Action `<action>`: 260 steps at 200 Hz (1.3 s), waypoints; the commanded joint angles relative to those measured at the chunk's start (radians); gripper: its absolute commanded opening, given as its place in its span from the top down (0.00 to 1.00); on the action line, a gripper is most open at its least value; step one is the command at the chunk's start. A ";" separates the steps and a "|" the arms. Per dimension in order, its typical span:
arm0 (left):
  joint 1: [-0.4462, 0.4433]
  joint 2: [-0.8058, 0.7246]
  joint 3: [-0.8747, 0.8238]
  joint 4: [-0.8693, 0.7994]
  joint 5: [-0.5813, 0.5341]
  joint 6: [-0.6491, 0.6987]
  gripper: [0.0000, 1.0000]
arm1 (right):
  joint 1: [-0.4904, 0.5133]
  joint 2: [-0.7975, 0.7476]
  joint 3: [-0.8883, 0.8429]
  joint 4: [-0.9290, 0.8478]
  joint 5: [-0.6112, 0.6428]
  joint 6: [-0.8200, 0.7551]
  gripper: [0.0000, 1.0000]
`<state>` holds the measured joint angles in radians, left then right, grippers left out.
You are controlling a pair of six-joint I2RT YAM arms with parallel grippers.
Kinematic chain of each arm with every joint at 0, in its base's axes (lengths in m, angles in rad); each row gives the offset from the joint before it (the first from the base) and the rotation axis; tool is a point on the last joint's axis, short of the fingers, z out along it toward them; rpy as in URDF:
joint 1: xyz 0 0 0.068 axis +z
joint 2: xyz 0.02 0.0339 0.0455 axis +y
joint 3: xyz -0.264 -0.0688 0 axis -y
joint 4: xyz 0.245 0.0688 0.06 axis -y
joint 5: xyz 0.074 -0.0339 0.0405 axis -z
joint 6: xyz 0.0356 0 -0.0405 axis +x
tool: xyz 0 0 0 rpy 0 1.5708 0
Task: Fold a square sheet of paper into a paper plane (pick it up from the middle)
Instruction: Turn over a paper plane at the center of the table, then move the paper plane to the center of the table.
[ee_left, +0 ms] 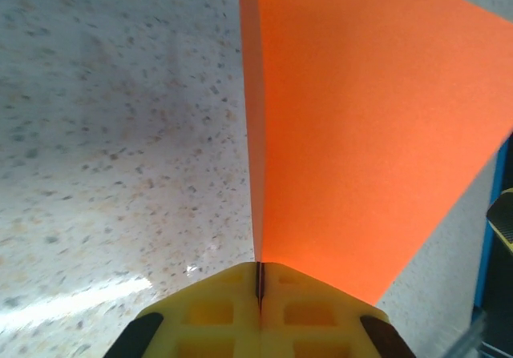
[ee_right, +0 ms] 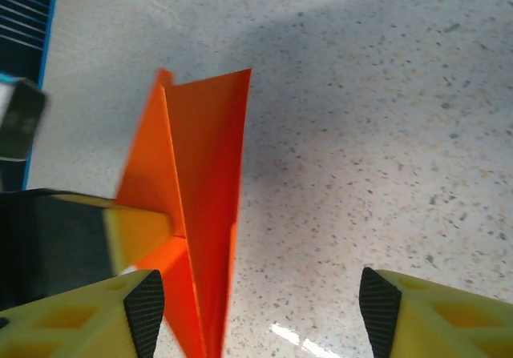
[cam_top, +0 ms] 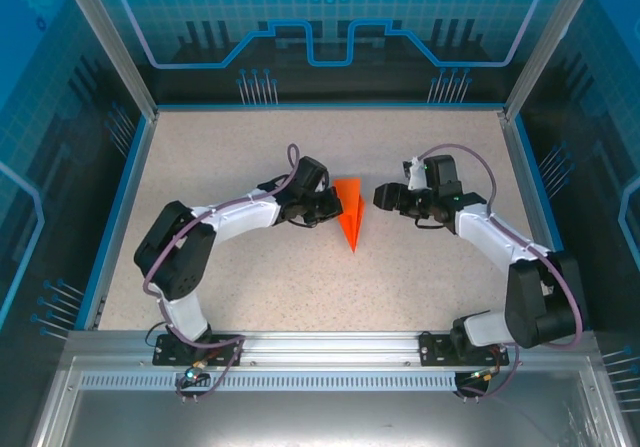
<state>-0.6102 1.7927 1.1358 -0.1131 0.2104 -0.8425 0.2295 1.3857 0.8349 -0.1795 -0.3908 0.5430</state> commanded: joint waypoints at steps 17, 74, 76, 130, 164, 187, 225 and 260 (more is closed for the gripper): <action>0.017 0.085 -0.062 0.278 0.175 -0.021 1.00 | 0.081 0.022 0.016 0.001 -0.028 -0.012 0.40; 0.030 0.146 -0.108 0.309 0.175 -0.011 1.00 | 0.167 0.198 0.108 -0.004 0.011 0.007 0.51; 0.030 0.147 -0.112 0.311 0.172 -0.011 1.00 | 0.169 0.201 0.108 -0.002 0.015 0.009 0.51; 0.043 0.173 -0.163 0.351 0.152 -0.027 1.00 | 0.182 0.243 0.097 0.032 0.014 0.016 0.50; 0.045 0.182 -0.165 0.352 0.147 -0.031 1.00 | 0.200 0.278 0.118 0.020 -0.011 0.000 0.49; 0.046 0.183 -0.166 0.351 0.146 -0.029 1.00 | 0.217 0.283 0.118 0.043 -0.046 -0.007 0.49; 0.046 0.182 -0.171 0.346 0.142 -0.029 1.00 | 0.228 0.274 0.108 0.045 -0.031 -0.010 0.50; 0.046 0.179 -0.176 0.346 0.141 -0.028 1.00 | 0.229 0.281 0.108 0.035 -0.017 -0.013 0.50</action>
<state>-0.5713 1.9610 0.9833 0.2226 0.3573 -0.8654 0.4473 1.6611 0.9295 -0.1474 -0.4049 0.5457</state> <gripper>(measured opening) 0.046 0.501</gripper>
